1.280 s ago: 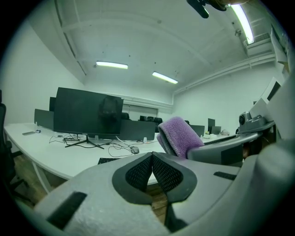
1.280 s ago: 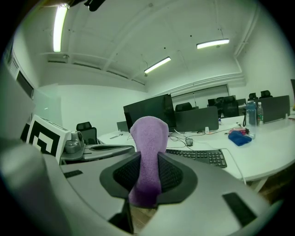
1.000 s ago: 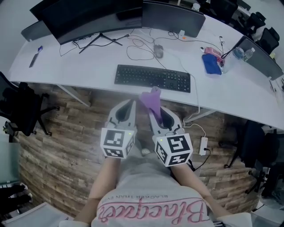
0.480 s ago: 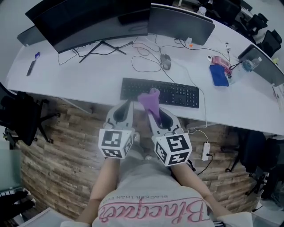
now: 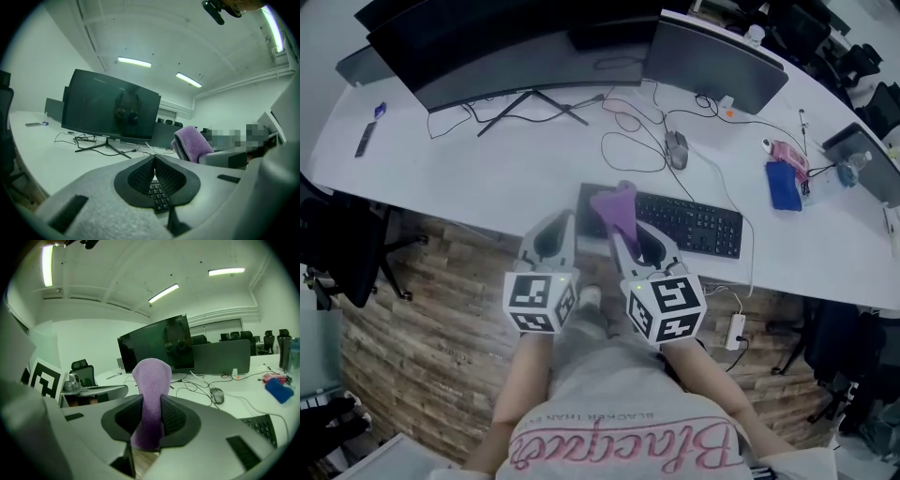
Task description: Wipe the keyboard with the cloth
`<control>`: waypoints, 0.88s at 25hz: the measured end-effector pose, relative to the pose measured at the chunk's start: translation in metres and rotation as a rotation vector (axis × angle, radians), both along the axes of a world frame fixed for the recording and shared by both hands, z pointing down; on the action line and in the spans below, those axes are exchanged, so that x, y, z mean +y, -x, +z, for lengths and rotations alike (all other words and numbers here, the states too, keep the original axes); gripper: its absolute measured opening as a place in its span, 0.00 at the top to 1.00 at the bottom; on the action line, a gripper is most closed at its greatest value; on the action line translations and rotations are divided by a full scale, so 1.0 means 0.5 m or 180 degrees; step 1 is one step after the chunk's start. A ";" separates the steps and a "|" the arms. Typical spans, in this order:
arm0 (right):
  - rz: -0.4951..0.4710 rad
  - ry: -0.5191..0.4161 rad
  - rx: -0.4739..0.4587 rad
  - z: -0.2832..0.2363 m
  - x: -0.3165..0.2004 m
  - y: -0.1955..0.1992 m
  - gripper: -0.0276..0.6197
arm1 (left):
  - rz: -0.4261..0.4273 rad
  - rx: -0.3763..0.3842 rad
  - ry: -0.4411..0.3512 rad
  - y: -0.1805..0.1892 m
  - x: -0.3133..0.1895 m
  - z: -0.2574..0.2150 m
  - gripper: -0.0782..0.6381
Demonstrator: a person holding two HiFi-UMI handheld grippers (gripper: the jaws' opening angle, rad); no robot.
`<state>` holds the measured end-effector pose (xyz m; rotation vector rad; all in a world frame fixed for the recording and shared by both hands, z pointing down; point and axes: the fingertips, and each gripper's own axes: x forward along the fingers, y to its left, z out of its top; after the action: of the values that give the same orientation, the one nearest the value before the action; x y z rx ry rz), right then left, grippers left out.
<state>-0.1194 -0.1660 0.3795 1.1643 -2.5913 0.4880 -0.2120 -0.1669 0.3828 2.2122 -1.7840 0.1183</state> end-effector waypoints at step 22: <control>0.0132 0.0978 0.0190 0.206 -0.191 0.195 0.82 | 0.0175 -0.0109 0.0601 0.140 -0.179 0.170 0.88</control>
<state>-0.2169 -0.2613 0.4825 1.1086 -2.3403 0.8137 -0.2822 -0.2566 0.4679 2.1367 -1.6552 0.3245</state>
